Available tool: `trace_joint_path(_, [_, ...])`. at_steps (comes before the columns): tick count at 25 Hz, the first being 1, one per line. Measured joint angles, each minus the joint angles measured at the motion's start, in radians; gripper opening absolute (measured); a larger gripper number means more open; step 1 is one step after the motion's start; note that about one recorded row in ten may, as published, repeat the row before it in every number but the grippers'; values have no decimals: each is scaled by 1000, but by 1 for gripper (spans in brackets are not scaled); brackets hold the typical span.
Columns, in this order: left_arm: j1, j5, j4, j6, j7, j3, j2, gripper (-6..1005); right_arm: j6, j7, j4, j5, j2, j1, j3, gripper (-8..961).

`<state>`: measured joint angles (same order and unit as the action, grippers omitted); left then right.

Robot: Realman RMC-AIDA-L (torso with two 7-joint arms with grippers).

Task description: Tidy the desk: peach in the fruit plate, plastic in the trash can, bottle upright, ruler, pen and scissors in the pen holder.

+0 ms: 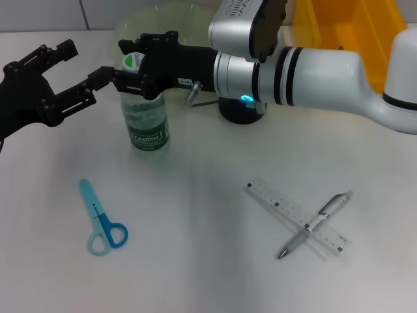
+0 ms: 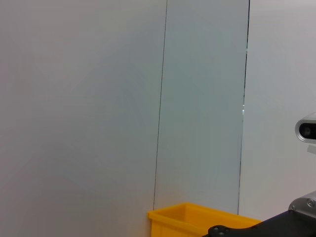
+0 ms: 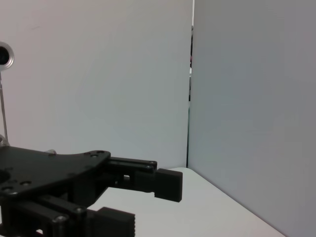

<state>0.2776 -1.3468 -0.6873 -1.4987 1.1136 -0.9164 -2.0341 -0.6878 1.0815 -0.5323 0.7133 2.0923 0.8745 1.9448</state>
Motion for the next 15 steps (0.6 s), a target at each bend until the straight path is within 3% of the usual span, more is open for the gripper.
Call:
trace_joint_path(8, [0, 0, 0, 0, 0, -1, 0, 792, 0, 0, -6, 0, 0, -6, 0, 552])
trace_joint_path(15, [-1, 0, 0, 0, 0, 4, 0, 792, 2, -23, -89, 0, 0, -75, -28, 558])
